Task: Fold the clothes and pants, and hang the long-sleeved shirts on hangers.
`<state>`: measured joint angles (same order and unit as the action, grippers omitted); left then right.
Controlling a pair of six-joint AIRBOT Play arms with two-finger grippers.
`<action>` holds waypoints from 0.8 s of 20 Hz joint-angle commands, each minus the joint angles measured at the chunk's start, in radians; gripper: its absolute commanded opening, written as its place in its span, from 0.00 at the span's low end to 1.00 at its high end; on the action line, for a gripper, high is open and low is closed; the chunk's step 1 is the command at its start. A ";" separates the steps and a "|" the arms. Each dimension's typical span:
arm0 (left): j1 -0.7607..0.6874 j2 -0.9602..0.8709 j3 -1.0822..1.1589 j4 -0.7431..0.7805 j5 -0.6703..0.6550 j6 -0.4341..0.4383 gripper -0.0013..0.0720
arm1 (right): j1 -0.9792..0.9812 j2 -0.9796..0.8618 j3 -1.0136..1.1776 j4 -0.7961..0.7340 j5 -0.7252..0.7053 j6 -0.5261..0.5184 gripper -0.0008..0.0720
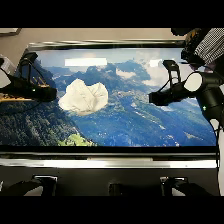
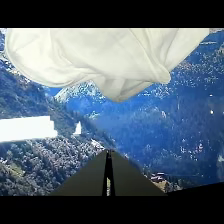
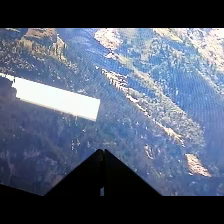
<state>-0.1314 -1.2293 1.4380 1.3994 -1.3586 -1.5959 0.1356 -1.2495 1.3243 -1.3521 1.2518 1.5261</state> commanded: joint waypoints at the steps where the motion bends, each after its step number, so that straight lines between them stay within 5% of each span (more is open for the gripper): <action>1: -0.001 -0.004 -0.004 -0.004 0.023 -0.010 0.04 | 0.001 0.001 0.001 0.006 -0.003 0.012 0.05; 2: -0.001 -0.012 -0.007 -0.006 0.040 -0.046 0.19 | 0.001 0.001 0.001 0.006 -0.004 0.012 0.06; 4: -0.001 -0.052 -0.005 -0.007 0.105 -0.057 0.89 | 0.001 0.001 0.001 0.006 -0.004 0.021 0.10; 5: -0.001 -0.093 0.003 -0.015 0.146 -0.063 0.97 | 0.001 0.001 0.001 0.006 -0.004 0.035 0.17; 7: -0.005 -0.215 0.043 -0.042 0.194 -0.085 0.97 | 0.001 0.001 0.001 0.006 -0.003 0.058 0.31; 14: -0.039 -0.682 0.224 -0.058 0.296 -0.081 0.96 | 0.001 0.001 0.001 0.006 0.036 0.113 0.32; 16: -0.038 -0.732 0.258 -0.087 0.248 -0.081 0.79 | 0.001 0.001 0.001 0.006 0.036 0.113 0.32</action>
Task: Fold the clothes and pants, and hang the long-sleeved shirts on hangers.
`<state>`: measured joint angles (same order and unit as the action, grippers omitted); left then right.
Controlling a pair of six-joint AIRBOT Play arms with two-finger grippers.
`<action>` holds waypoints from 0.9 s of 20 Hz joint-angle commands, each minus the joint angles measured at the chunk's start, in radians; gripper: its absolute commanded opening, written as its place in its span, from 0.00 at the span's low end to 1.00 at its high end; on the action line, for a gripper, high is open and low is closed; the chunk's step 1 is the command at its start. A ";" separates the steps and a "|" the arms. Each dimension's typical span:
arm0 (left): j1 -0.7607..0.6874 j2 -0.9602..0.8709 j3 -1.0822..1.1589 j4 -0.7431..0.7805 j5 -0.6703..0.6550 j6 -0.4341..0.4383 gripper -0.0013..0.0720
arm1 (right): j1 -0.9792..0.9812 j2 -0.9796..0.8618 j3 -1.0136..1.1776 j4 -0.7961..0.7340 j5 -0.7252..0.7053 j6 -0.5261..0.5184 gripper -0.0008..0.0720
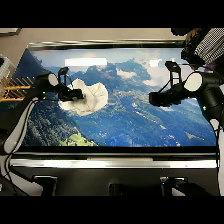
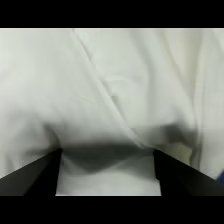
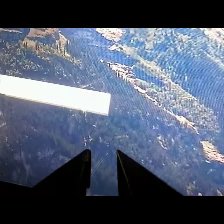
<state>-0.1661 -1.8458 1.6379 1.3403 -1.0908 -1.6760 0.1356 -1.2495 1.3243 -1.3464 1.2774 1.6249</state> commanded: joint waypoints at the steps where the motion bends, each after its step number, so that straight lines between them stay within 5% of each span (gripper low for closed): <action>1: -0.004 -0.122 0.068 -0.043 -0.051 -0.001 0.52 | 0.001 0.001 0.001 0.000 0.011 0.018 0.32; 2: -0.004 -0.122 0.072 -0.067 -0.082 0.001 0.20 | 0.001 0.001 0.001 0.000 0.017 0.025 0.32; 3: -0.005 -0.120 0.078 -0.107 -0.123 0.026 0.04 | 0.001 0.001 0.001 0.000 0.028 0.029 0.32; 9: -0.191 -0.045 0.082 -0.357 -0.264 0.095 0.03 | 0.001 0.050 0.001 -0.002 0.180 -0.061 0.32; 14: -0.459 -0.027 0.076 -0.340 -0.237 -0.066 0.03 | 0.001 0.201 -0.011 -0.088 0.246 -0.195 0.26; 17: -0.497 -0.025 0.076 -0.319 -0.227 -0.088 0.04 | 0.001 0.278 -0.086 -0.106 0.201 -0.211 0.27; 18: -0.487 -0.014 0.076 -0.319 -0.238 -0.087 0.17 | 0.001 0.291 -0.127 -0.103 0.167 -0.212 0.27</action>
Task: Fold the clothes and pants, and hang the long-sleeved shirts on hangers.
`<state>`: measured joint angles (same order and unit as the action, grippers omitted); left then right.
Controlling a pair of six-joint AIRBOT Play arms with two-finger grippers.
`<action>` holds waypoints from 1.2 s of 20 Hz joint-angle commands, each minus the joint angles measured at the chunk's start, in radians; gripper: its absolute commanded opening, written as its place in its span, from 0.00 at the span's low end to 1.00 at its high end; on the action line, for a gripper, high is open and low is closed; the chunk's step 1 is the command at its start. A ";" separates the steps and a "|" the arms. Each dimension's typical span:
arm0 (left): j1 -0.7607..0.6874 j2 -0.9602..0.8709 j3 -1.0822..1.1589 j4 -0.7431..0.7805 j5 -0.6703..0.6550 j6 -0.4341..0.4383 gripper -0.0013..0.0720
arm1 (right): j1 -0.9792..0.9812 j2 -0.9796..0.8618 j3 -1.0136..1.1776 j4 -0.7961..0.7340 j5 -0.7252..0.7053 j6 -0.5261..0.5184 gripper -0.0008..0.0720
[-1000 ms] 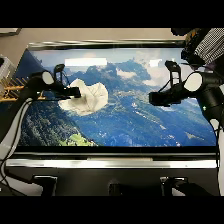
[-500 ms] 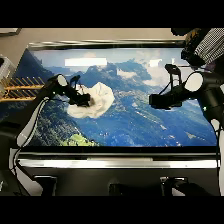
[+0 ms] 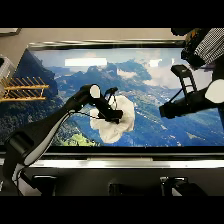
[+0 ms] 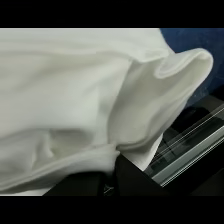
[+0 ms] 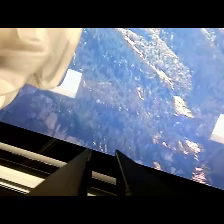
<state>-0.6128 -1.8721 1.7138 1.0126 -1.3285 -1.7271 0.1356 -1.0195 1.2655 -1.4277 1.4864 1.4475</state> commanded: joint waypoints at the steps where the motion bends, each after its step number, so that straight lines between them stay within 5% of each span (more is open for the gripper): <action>1: -0.022 0.028 0.000 0.010 -0.015 -0.035 0.38 | 0.001 0.067 -0.117 -0.013 -0.092 -0.021 0.33; 2: 0.002 0.048 0.000 0.012 -0.034 -0.029 0.52 | 0.001 0.065 -0.158 0.010 -0.142 0.016 0.47; 3: 0.033 0.075 0.000 0.022 -0.058 -0.024 0.57 | 0.001 0.053 -0.181 0.046 -0.196 0.077 0.49; 6: 0.139 0.185 0.000 0.121 -0.117 -0.017 0.56 | -0.053 -0.035 -0.129 0.082 -0.276 0.307 0.49; 10: 0.302 0.323 0.000 0.143 -0.139 0.044 0.56 | -0.304 -0.262 -0.111 0.568 -0.295 0.084 0.51; 12: 0.365 0.351 0.000 0.142 -0.156 0.084 0.56 | -0.315 -0.388 -0.111 0.686 -0.305 -0.023 0.59; 17: 0.433 0.352 0.000 0.145 -0.206 0.089 0.56 | -0.211 -0.618 -0.111 0.694 -0.319 -0.126 0.59; 24: 0.453 0.352 -0.001 0.152 -0.193 0.089 0.57 | -0.130 -0.696 -0.111 0.696 -0.435 -0.124 0.59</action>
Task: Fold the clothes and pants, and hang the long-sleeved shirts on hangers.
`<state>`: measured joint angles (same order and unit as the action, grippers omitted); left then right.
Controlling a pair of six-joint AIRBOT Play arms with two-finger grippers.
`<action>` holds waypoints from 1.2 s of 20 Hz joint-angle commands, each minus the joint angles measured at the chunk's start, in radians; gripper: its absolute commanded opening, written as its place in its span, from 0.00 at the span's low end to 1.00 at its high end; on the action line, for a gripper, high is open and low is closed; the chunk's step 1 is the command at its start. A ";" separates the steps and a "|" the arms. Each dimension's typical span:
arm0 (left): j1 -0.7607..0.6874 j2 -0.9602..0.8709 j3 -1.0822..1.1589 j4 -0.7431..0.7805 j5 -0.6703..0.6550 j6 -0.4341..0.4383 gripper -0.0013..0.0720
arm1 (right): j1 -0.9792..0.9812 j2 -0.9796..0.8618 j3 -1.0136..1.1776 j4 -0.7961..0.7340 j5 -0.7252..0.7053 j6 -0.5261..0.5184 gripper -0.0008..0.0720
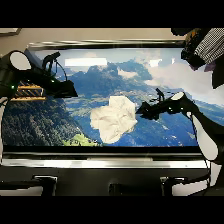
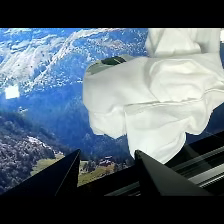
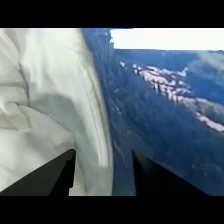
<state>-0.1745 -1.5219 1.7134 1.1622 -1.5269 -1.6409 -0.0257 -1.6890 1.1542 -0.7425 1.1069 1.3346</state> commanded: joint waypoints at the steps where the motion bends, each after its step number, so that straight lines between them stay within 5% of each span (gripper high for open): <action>1: 0.024 0.002 0.000 0.002 0.008 0.003 0.57 | 0.038 -0.026 0.001 0.008 -0.071 -0.010 0.59; 3: 0.048 0.002 0.000 0.002 0.009 0.001 0.80 | 0.048 -0.033 0.001 0.009 -0.080 -0.002 0.59; 7: 0.105 0.002 -0.009 0.000 0.009 0.037 0.80 | 0.074 -0.055 0.001 0.045 -0.082 0.008 0.55; 10: 0.130 0.002 -0.069 -0.022 0.037 0.088 0.80 | 0.086 -0.053 0.002 0.053 -0.082 -0.014 0.05; 16: 0.105 -0.009 -0.455 -0.313 0.377 0.246 0.80 | 0.060 0.063 0.002 0.023 -0.035 -0.006 0.05; 23: -0.013 -0.143 -0.596 -0.544 0.549 0.389 0.80 | 0.061 0.125 0.002 0.026 0.062 0.021 0.05; 24: -0.029 -0.163 -0.596 -0.562 0.562 0.389 0.72 | 0.061 0.126 0.002 0.028 0.072 0.024 0.05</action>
<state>-0.1600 -1.6337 1.1461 0.6922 -1.0447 -1.2991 0.0360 -1.5764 1.1553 -0.7193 1.1351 1.3437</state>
